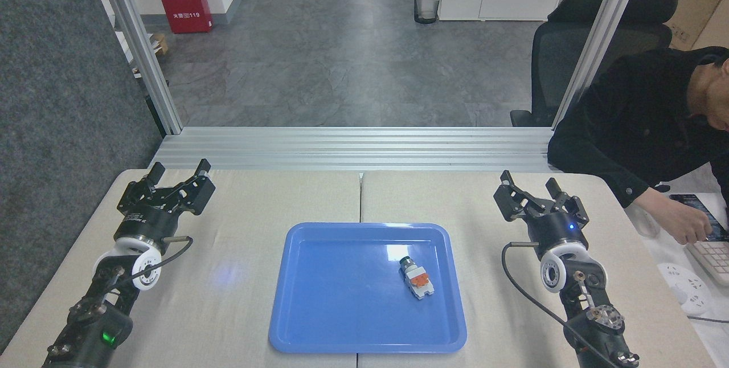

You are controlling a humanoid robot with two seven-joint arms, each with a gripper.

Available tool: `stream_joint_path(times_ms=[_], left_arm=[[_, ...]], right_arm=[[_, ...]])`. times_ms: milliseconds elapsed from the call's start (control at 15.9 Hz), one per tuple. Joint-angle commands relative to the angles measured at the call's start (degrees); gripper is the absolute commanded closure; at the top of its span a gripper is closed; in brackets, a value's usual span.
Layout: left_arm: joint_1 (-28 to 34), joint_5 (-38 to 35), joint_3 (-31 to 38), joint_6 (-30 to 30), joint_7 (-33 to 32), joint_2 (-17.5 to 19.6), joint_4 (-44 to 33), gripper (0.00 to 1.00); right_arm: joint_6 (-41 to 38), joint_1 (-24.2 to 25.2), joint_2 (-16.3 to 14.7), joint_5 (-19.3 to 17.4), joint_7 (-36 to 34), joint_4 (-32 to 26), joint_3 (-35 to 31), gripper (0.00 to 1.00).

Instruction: Pick up switch part and place in tray

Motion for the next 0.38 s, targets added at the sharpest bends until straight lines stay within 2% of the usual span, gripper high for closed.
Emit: stream_joint_path(times_ms=[0,315], left_arm=[[0.0,0.0,0.0,0.03,-0.03,0.0,0.01,0.0],[0.0,0.0,0.0,0.03,-0.03,0.0,0.01,0.0]], right_arm=[[-1.14,-0.26,-4.49,1.91,0.47,1.46,-1.9,0.0],[-1.32,-0.35,-4.49,2.0,0.47,0.93,-1.73,0.0]])
